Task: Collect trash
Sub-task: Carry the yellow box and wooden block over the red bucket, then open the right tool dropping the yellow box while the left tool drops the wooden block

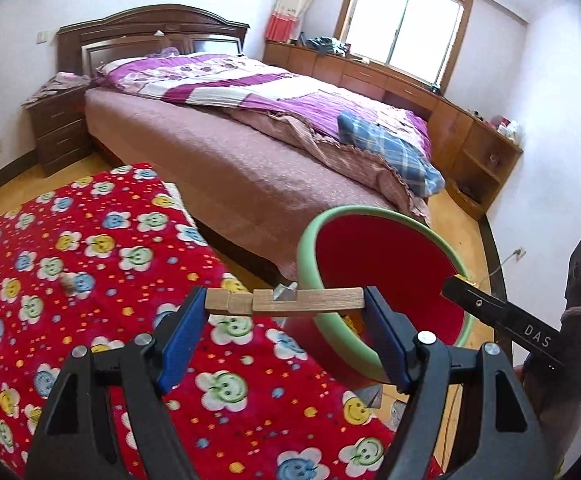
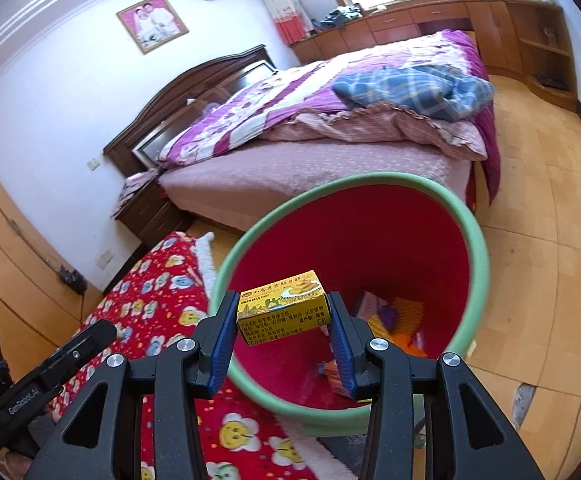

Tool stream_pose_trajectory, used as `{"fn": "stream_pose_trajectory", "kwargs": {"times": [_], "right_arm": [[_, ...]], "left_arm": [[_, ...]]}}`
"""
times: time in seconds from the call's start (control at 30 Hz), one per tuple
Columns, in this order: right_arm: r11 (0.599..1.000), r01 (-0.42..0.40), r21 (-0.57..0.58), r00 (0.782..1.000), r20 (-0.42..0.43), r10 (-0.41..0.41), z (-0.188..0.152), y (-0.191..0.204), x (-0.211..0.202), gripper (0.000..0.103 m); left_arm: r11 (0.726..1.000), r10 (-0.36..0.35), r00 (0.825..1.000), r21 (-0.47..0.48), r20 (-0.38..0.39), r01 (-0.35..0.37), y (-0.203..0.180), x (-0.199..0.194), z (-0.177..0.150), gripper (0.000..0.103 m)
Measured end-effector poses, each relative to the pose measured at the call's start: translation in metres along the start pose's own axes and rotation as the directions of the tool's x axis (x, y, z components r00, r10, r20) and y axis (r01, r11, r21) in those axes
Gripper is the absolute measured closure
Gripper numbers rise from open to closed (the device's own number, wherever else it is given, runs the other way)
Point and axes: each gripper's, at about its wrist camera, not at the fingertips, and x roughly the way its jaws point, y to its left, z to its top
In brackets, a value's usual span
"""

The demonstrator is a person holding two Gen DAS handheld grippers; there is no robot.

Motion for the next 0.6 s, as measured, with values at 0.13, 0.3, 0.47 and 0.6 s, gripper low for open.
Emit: {"fn": "stream_pose_trajectory", "kwargs": {"times": [0.13,0.3,0.47,0.6], "right_arm": [[1.000,0.000,0.013,1.000,0.009,0.000,-0.001,-0.006,-0.006,0.052],[0.999,0.001,0.039,0.999,0.036,-0.002,0.001,-0.016,-0.015,0.050],[0.999,0.019,0.050,0.998,0.067,-0.023,0.001,-0.025,-0.027,0.050],[0.997,0.036,0.065,0.996,0.074,-0.041,0.001,-0.034,-0.031,0.050]], "left_arm": [[1.000,-0.013,1.000,0.018,-0.007,0.013,-0.008,0.010,0.000,0.026],[0.999,-0.027,0.999,0.043,-0.031,0.029,-0.019,0.025,-0.002,0.026],[0.995,-0.044,0.998,0.082,-0.041,0.048,-0.037,0.040,-0.002,0.026],[0.991,-0.065,0.996,0.111,-0.057,0.071,-0.050,0.054,-0.001,0.026]]}}
